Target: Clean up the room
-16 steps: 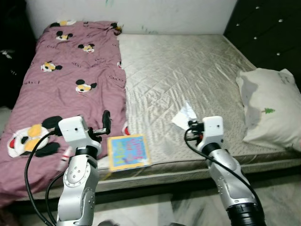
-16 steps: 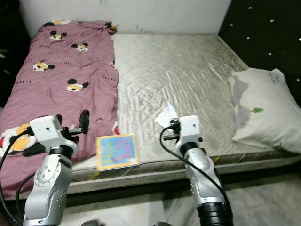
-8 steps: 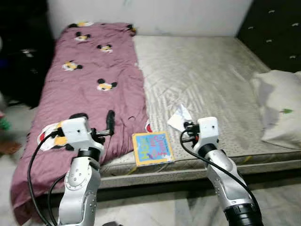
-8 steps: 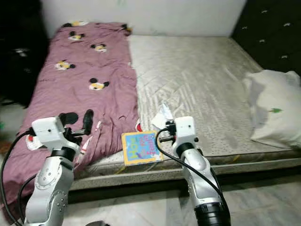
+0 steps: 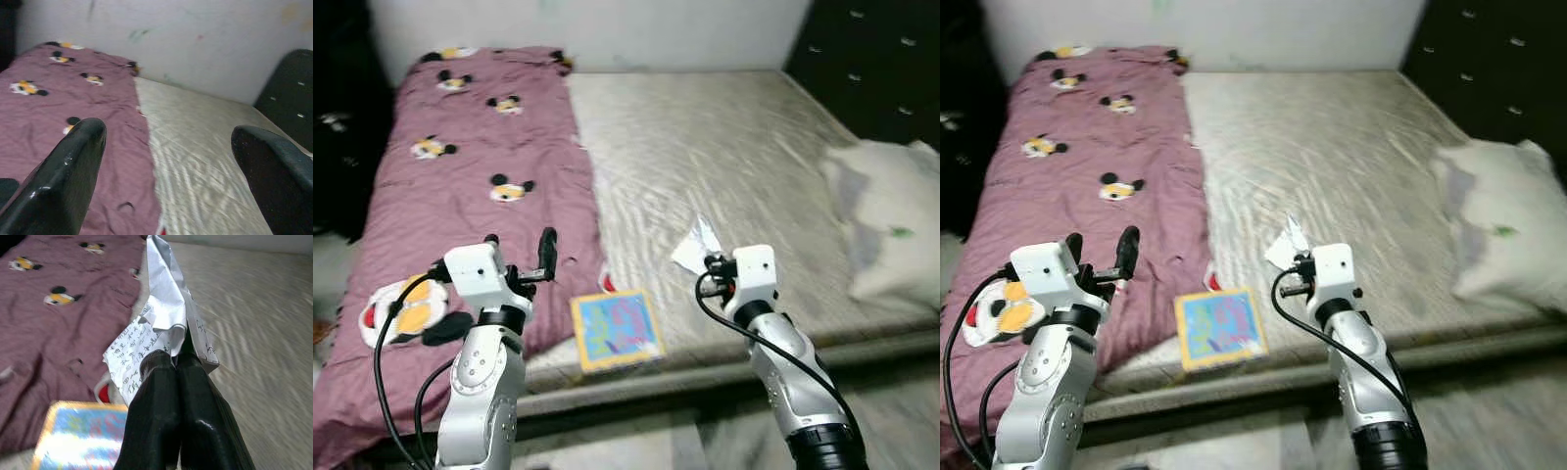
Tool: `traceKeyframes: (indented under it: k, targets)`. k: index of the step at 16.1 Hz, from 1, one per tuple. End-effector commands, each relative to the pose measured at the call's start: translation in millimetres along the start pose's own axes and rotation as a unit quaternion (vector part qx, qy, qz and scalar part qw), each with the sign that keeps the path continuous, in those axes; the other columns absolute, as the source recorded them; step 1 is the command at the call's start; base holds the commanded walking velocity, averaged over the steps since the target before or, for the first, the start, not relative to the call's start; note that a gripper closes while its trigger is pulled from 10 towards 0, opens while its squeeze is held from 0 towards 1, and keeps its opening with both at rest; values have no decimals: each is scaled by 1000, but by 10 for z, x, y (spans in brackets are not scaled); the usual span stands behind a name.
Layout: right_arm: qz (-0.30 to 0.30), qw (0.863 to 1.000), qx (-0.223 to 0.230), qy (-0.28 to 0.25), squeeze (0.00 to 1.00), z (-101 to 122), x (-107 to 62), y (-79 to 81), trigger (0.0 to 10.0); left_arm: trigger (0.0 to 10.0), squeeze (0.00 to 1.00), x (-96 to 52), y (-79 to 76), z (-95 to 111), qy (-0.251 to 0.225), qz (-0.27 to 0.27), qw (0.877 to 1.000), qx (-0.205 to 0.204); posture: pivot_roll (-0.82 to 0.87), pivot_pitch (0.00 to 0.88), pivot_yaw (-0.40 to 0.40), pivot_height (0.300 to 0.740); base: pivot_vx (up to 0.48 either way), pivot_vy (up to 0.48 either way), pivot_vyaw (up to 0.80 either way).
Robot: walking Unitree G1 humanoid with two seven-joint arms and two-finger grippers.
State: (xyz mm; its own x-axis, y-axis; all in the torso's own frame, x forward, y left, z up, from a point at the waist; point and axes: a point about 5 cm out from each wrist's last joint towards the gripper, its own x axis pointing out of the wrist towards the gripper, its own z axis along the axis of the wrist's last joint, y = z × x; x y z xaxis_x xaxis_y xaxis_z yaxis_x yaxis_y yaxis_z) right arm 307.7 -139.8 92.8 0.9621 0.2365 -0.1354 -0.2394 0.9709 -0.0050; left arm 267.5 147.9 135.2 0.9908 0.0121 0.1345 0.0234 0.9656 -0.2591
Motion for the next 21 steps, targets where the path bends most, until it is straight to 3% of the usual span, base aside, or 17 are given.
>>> traceKeyframes:
  k: [1, 6, 14, 18, 21]
  targets:
    - [13, 1000, -1, -7, 0, 31, 25, 65, 10000, 10000, 0, -4, 37, 9, -1, 14, 1000, 5, -33, 99, -67, 740, 0, 0, 0]
    - [8, 1000, 2, -5, 0, 7, 20, 52, 10000, 10000, 0, -37, 93, -33, 14, 34, 999, 19, -24, 93, -57, 740, 0, 0, 0]
    - [23, 999, 4, -28, 0, 82, 57, 90, 10000, 10000, 0, -9, 100, -10, 15, 37, 999, 18, -23, 95, -59, 740, 0, 480, 0]
    - [27, 999, 4, -34, 0, 112, 65, 94, 10000, 10000, 0, -7, 235, 71, 2, 53, 998, 42, -16, 102, -66, 740, 0, 480, 736]
    - [35, 999, -2, -32, 0, 106, 67, 123, 10000, 10000, 0, -14, 243, 66, 3, 57, 997, 44, -17, 105, -67, 740, 0, 480, 165]
